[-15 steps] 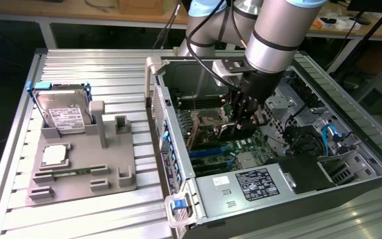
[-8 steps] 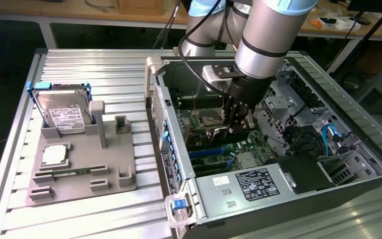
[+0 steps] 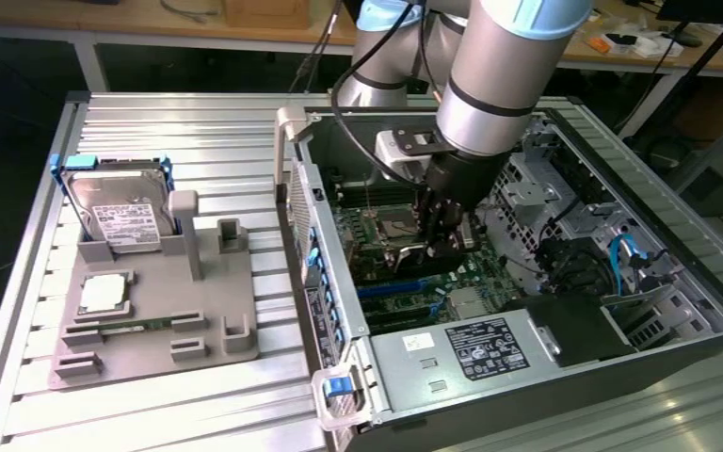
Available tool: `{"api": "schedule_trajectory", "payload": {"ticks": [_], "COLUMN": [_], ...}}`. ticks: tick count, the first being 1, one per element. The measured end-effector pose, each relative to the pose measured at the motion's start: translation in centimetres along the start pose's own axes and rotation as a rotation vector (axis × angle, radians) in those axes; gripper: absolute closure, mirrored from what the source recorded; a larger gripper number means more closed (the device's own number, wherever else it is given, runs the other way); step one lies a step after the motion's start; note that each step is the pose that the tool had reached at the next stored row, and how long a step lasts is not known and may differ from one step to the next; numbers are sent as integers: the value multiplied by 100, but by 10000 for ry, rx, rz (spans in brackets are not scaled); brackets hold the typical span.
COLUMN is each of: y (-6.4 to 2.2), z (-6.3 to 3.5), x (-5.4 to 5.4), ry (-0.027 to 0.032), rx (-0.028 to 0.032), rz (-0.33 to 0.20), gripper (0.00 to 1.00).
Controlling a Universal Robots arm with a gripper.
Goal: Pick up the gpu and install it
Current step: 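Insert the gpu into the slot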
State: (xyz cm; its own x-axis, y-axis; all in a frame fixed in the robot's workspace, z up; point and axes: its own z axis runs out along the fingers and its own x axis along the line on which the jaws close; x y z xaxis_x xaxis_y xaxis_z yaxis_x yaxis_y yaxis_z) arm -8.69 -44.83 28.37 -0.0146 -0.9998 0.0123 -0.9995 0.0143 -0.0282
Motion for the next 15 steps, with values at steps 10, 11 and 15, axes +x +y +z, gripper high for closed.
{"api": "schedule_trajectory", "payload": {"ticks": [10, 11, 15], "y": [54, 54, 54], "z": [34, 35, 35], "x": [22, 26, 48], "ry": [-1, -2, 0], "rx": [0, 1, 0], "rz": [0, 1, 0], "gripper": [73, 73, 73]}}
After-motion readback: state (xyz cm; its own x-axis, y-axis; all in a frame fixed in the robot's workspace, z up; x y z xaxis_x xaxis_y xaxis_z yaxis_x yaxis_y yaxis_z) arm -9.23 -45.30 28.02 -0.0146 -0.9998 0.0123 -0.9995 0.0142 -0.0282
